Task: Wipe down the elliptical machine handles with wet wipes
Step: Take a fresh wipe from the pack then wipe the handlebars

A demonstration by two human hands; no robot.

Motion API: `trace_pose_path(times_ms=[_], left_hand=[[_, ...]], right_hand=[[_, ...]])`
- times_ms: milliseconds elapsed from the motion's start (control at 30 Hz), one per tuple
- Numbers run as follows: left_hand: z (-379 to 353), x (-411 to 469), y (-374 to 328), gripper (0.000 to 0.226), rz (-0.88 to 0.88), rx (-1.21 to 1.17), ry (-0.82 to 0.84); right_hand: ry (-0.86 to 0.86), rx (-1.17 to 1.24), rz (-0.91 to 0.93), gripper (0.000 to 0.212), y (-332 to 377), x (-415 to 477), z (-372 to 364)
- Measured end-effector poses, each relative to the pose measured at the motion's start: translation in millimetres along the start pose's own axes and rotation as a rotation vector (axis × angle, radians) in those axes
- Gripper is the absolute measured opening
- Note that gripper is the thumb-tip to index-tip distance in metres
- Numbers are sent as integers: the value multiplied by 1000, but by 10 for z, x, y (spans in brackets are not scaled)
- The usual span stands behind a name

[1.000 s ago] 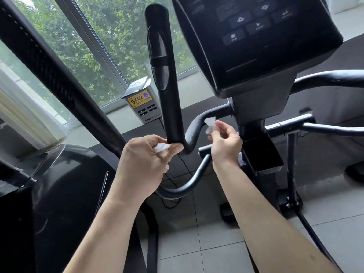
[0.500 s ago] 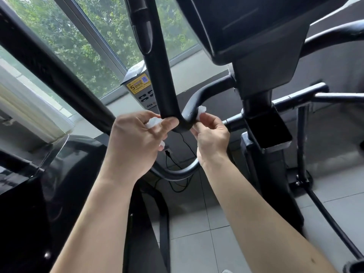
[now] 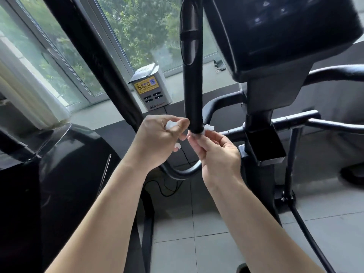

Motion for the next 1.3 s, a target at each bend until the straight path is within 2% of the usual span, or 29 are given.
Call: trace_pose_path(times_ms=[67, 100, 233, 300, 367, 467, 600, 700, 767, 867, 933, 1033, 1133, 1300], left_hand=[[14, -26, 24, 24, -1, -66, 26], [26, -35, 42, 30, 8, -97, 29], [41, -19, 107, 30, 63, -172, 25], [27, -12, 125, 27, 82, -206, 23], [11, -27, 139, 21, 86, -241, 34], [7, -53, 171, 18, 70, -266, 39], [-29, -53, 204, 20, 70, -295, 46], [-32, -47, 207, 20, 66, -318, 39], [-37, -54, 204, 21, 57, -330, 43], [-42, -79, 238, 20, 52, -348, 33], [-56, -109, 297, 18, 61, -366, 25], [-131, -198, 344, 17, 55, -336, 81], [-236, -302, 339, 18, 24, -351, 160], [-275, -297, 348, 9, -42, -444, 86]], right_hand=[[110, -41, 83, 21, 173, -98, -150], [157, -105, 191, 19, 299, -122, -205], [295, -691, 930, 19, 724, -79, -343], [366, -893, 1116, 24, 617, -60, -292], [400, -996, 1119, 31, 449, -18, -132], [380, -1092, 988, 27, 330, 49, 75], [429, -904, 1239, 16, 602, -76, -201], [511, -960, 1304, 8, 524, -88, -319], [505, -1086, 1272, 11, 377, -25, -161], [421, -1172, 1057, 22, 303, 134, 136], [388, -1116, 1014, 18, 390, 81, 139], [473, -1031, 974, 16, 513, -109, -25], [546, -985, 793, 21, 549, -211, -105], [341, -746, 566, 6, 590, -252, -30]])
Point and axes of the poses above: each hand's wrist, its own x-axis towards the middle knuckle, its own z-axis out of the back of the hand, y = z × x, the point moved 6 cm from there along x, towards the middle knuckle, and after that the axes turned 9 degrees about z, right-handed, at the moved point
